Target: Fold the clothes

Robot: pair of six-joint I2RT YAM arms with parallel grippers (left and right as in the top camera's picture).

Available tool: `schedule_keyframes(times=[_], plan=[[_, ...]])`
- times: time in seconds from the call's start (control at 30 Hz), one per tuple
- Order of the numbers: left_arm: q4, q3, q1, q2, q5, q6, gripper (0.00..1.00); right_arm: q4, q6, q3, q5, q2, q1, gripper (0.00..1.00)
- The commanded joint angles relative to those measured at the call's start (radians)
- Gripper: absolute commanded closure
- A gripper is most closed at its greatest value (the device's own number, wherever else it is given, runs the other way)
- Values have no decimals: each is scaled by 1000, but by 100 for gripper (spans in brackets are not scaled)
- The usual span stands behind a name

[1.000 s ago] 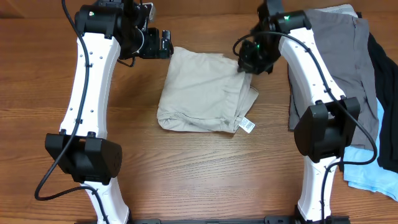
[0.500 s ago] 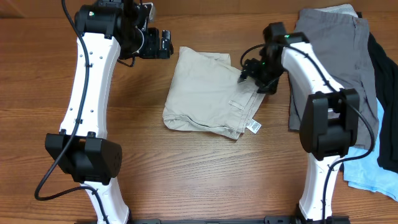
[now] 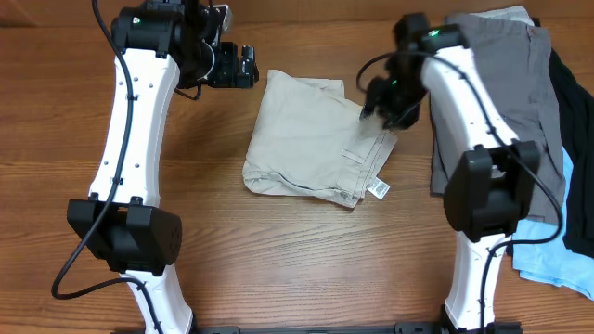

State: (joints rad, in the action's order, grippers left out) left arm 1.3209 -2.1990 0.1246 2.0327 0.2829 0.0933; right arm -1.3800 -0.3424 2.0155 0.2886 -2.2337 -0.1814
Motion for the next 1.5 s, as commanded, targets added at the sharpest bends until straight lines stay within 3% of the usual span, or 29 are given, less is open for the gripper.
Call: schedule_keyframes(times=[0.0,0.1,0.23,0.47,0.87,1.1,1.17,1.3,1.47], plan=[[4,5,7,-9,-5,-34,0,50,-35,-131,0,16,-35,65],[8,5,7,-9,-2,-35,0,117,-61,-229,0,16,-39,84],[11,11,7,-9,-3,-45,0,248,-82,-356,4,16,-39,96],[10,18,7,-7,-7,-55,0,443,-105,-460,77,9,-58,96],[28,18,-14,-7,-84,-64,0,673,-266,-459,136,-9,-292,96],[36,18,-24,-7,-82,-64,0,599,-270,-342,142,11,-288,96],[37,18,-23,-7,-80,-64,0,533,-238,-275,144,35,-251,87],[41,18,-7,-7,-74,-64,0,380,-179,-95,148,85,-158,51],[97,27,46,-1,-68,-71,0,155,-93,198,146,104,37,33]])
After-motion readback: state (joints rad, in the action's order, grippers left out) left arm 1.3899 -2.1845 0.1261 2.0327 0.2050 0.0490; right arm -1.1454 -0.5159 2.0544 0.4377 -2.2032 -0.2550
